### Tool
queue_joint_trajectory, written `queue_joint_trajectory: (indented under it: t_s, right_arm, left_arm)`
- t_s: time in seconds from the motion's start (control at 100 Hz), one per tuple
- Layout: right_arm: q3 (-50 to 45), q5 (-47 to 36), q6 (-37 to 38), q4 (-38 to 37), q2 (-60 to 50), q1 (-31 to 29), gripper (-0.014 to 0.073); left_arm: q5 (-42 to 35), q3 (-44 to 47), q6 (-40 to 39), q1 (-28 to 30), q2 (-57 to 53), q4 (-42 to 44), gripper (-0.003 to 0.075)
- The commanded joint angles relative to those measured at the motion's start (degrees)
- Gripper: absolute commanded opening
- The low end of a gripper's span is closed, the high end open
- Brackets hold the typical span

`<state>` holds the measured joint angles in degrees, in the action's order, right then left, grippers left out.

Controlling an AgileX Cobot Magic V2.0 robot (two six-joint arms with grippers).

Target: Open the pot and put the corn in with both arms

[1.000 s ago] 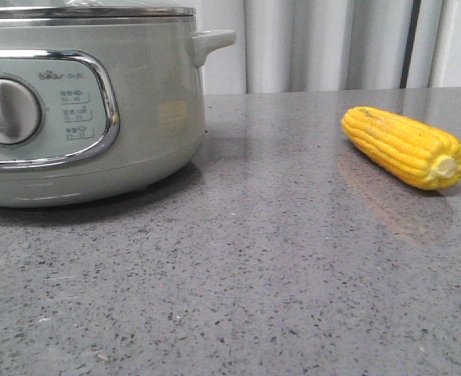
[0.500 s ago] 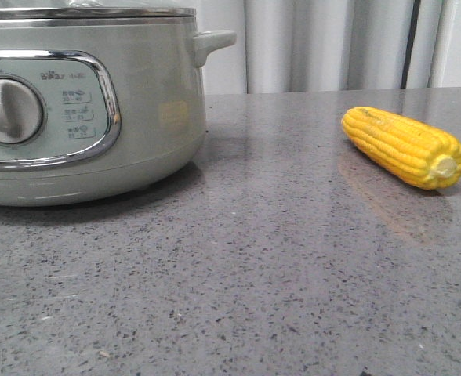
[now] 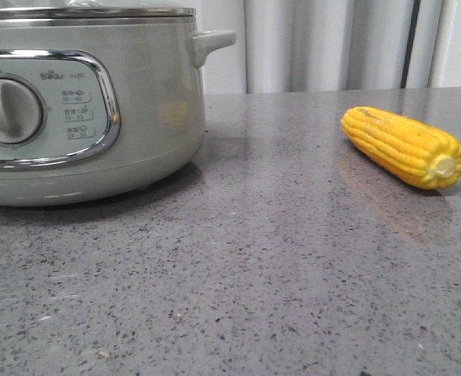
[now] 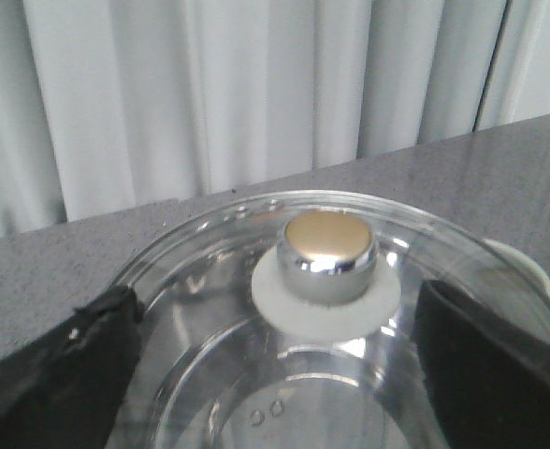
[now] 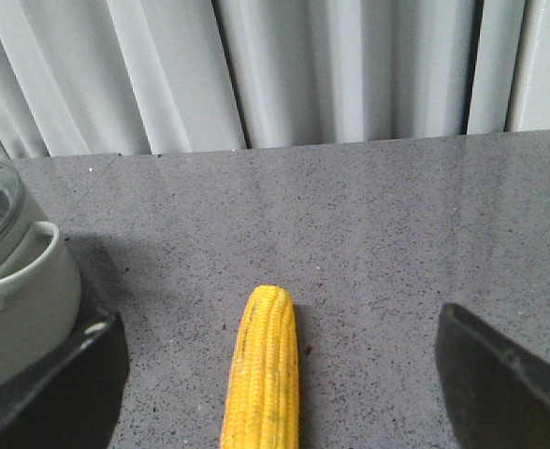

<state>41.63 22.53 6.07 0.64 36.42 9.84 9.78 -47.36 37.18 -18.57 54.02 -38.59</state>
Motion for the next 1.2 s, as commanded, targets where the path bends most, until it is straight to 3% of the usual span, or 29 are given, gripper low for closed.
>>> queue_joint_trajectory:
  t_s: [0.0, 0.23, 0.69, 0.79, 1.03, 1.19]
  right_arm:
    - [2.1, -3.8, -0.5, -0.6, 0.4, -0.5, 0.0585]
    - [2.1, -2.3, -0.5, -0.6, 0.4, -0.5, 0.0585]
    - [2.1, 0.6, -0.5, -0.6, 0.4, -0.5, 0.0585]
    - [2.1, 0.6, -0.5, -0.6, 0.4, -0.5, 0.0585]
    - [2.1, 0.6, -0.5, -0.6, 0.4, -0.5, 0.0585]
    - [2.1, 1.0, -0.5, -0.6, 0.4, -0.5, 0.0585]
  left_arm:
    - [-11.3, -3.0, 0.2, -3.9, 3.8, -1.4, 0.0564]
    - [-16.3, -5.4, 0.2, -10.0, 12.5, -1.4, 0.0564]
    - [-20.4, -5.7, -0.2, -10.2, 19.0, -2.6, 0.0559]
    - [-20.4, -5.7, -0.2, -10.2, 19.0, -3.8, 0.0487]
    - [-20.4, -5.7, -0.2, -10.2, 19.0, -3.8, 0.0202]
    - [-20.6, -6.8, -0.2, -10.2, 18.0, -3.8, 0.0146]
